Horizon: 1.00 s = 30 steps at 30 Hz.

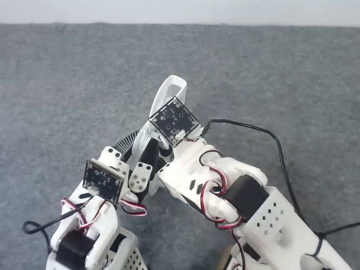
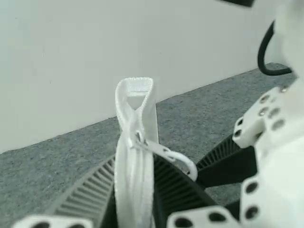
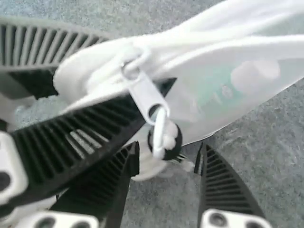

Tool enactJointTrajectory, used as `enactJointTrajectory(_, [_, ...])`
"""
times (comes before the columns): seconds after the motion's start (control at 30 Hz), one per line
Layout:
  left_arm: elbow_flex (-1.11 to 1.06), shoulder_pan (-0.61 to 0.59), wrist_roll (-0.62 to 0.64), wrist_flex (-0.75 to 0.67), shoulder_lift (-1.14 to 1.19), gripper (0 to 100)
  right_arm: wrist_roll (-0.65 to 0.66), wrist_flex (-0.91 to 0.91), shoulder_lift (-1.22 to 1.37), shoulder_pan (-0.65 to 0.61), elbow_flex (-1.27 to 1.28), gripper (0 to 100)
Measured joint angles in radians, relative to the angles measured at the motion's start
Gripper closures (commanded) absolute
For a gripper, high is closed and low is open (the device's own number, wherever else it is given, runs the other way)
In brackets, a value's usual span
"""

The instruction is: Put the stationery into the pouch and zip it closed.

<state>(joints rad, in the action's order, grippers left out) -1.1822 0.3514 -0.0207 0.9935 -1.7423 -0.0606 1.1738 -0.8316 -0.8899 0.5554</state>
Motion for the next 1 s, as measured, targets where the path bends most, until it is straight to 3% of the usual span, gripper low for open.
enactJointTrajectory(0.17, [0.0, 0.0, 0.002, 0.0, 0.0, 99, 0.0, -0.055, 0.002, 0.051, 0.002, 99.1])
enactJointTrajectory(0.53, [0.002, -0.002, 0.0, 0.0, -0.006, 99, 0.0, -0.081, -0.12, 0.06, 0.009, 99.3])
enactJointTrajectory(0.87, [0.0, 0.0, -0.207, 0.0, 0.002, 99, 0.052, -0.057, -0.199, 0.06, 0.034, 99.3])
enactJointTrajectory(1.0, [0.0, -0.054, -0.331, 0.0, 0.008, 99, 0.052, -0.057, -0.212, 0.054, 0.058, 99.3])
